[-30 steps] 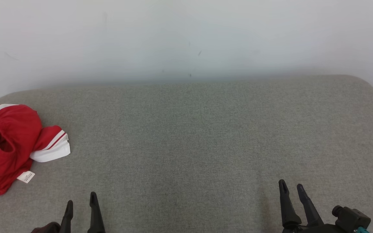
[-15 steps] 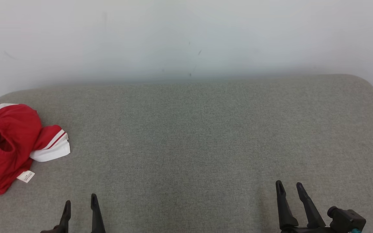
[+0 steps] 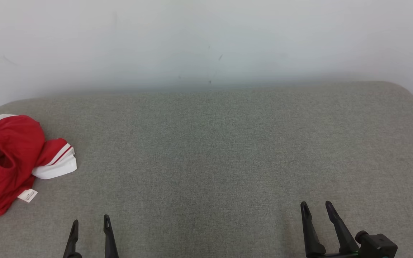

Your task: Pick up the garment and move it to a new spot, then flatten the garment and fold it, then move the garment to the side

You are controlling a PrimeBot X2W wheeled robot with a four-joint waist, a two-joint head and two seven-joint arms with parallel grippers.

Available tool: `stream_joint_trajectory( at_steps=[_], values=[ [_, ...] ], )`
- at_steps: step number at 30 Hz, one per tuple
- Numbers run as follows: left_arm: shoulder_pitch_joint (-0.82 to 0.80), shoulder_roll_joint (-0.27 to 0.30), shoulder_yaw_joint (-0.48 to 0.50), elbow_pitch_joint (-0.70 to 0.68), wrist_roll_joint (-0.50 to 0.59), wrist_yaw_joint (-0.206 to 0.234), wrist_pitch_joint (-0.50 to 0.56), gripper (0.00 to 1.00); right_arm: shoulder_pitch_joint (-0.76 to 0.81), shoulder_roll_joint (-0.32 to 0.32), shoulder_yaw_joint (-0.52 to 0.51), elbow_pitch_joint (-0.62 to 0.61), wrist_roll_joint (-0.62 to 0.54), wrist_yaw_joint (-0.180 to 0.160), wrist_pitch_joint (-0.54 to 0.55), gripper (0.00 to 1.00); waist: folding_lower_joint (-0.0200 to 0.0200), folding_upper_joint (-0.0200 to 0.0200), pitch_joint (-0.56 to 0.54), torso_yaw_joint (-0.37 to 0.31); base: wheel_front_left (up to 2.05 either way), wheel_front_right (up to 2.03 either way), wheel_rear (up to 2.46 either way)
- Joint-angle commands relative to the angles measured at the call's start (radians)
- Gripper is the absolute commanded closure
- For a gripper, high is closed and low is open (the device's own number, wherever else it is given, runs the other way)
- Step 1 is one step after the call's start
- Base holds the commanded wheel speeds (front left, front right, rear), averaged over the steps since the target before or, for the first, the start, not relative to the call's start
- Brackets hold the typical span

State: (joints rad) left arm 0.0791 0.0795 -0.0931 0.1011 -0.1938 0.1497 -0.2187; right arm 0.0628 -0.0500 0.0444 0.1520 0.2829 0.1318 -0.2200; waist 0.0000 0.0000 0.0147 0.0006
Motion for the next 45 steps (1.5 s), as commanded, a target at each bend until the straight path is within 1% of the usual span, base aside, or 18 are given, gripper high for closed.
stream_joint_trajectory(
  at_steps=[1,5,23,29,36,45],
  values=[
    [0.007,0.006,-0.002,-0.011,0.024,0.003,-0.009,0.00,0.008,0.000,0.003,-0.007,-0.026,-0.002,-0.007,0.00,0.0000,0.0000,-0.001,0.000,0.00,0.00,0.00],
    [0.015,0.005,-0.003,-0.012,0.052,0.001,-0.017,0.00,0.013,0.000,0.004,-0.009,-0.053,-0.002,-0.015,0.00,0.0000,0.0000,-0.002,0.001,0.00,0.00,0.00],
    [0.043,-0.023,0.056,-0.020,0.139,-0.079,-0.049,0.00,0.033,0.000,-0.012,0.000,-0.149,-0.002,-0.048,0.00,0.0000,0.0000,-0.005,0.000,0.00,0.00,0.00],
    [0.042,-0.027,0.073,-0.015,0.132,-0.096,-0.047,0.00,0.033,0.000,-0.014,0.005,-0.134,-0.002,-0.045,0.00,0.0000,0.0000,-0.005,0.000,0.00,0.00,0.00],
    [0.041,-0.029,0.085,-0.012,0.123,-0.106,-0.047,0.00,0.030,0.000,-0.015,0.007,-0.122,-0.002,-0.045,0.00,0.0000,0.0000,-0.004,0.000,0.00,0.00,0.00],
    [0.043,-0.030,0.083,-0.014,0.106,-0.099,-0.047,0.00,0.030,0.000,-0.015,0.008,-0.113,-0.002,-0.045,0.00,0.0000,0.0000,-0.004,0.000,0.00,0.00,0.00]
  ],
)
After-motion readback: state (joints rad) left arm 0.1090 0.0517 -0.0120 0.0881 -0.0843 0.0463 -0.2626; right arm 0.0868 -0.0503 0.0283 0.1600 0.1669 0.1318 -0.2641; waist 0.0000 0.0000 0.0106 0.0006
